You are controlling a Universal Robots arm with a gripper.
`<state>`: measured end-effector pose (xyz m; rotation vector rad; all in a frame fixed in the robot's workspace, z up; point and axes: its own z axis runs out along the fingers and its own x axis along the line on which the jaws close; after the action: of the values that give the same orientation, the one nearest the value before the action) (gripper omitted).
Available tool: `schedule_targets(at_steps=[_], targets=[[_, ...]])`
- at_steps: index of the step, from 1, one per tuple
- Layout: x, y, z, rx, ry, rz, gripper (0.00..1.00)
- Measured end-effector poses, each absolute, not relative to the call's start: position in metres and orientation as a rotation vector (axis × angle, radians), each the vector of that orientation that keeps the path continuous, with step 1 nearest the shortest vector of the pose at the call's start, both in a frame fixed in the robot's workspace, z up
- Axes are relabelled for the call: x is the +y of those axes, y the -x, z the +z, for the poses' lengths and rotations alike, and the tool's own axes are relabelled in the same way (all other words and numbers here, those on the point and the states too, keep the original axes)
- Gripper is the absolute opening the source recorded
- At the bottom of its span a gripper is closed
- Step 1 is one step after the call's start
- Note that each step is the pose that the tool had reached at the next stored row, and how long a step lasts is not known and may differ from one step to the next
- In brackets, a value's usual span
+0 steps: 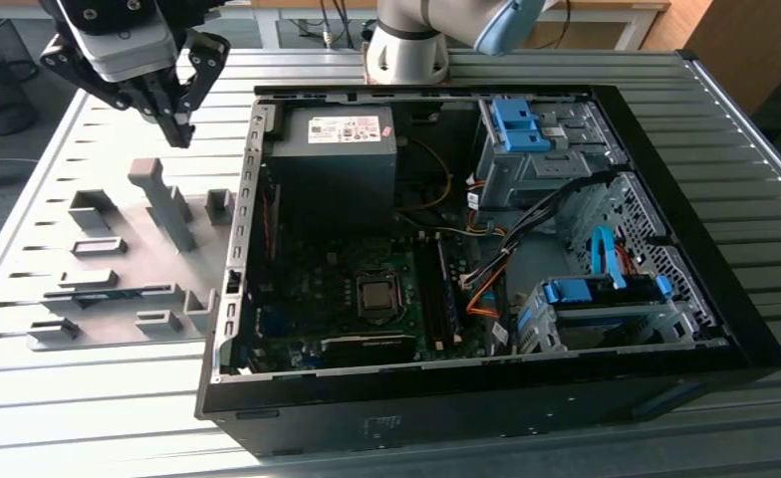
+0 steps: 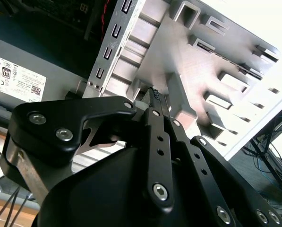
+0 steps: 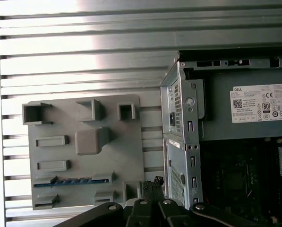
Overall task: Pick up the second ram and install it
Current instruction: 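Reach for the second ram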
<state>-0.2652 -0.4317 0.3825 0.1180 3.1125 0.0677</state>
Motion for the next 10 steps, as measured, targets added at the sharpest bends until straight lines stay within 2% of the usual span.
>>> schedule_targets(at_steps=[10], targets=[[-0.4317, 0.2671, 0.382, 3.113, -0.118, 0.068, 0.1]])
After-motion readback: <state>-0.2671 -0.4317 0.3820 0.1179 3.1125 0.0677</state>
